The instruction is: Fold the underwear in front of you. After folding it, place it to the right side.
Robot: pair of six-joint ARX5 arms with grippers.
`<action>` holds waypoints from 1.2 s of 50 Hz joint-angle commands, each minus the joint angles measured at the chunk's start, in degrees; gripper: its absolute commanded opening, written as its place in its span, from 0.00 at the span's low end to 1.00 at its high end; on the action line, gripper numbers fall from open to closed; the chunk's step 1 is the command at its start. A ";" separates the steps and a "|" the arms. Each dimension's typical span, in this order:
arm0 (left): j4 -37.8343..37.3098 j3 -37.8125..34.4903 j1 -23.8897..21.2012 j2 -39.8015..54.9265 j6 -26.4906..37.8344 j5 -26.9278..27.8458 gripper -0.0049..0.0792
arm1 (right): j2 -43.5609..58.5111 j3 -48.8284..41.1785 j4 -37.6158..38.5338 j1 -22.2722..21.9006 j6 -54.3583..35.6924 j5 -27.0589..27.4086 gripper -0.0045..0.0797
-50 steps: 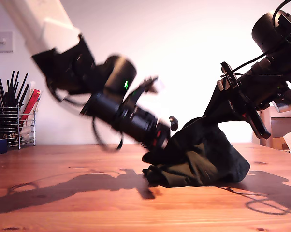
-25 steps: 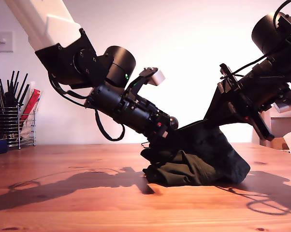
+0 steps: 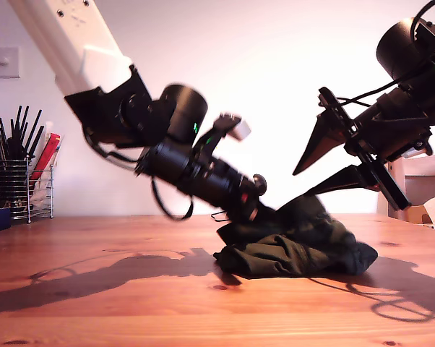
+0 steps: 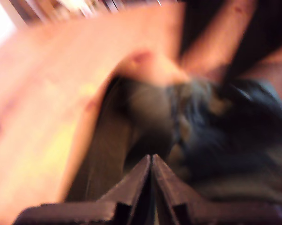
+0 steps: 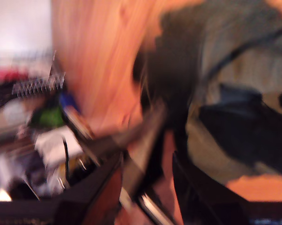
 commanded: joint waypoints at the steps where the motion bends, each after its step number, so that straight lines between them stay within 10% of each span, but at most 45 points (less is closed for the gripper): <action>1: 1.18 0.48 0.20 1.75 0.00 0.13 0.04 | 0.96 0.57 0.44 -0.59 -0.57 -2.12 0.41; 17: -0.94 5.88 0.22 5.75 -1.62 -0.48 0.04 | 0.98 0.57 0.79 -0.98 -7.17 -6.60 0.41; 34: -26.56 18.86 2.21 5.73 -9.18 6.69 0.04 | 0.96 0.57 -0.31 -2.54 -18.75 -10.80 0.41; 60: -36.52 19.17 1.01 10.16 -8.59 6.36 0.04 | 0.96 0.61 0.42 -4.22 -22.73 -12.39 0.41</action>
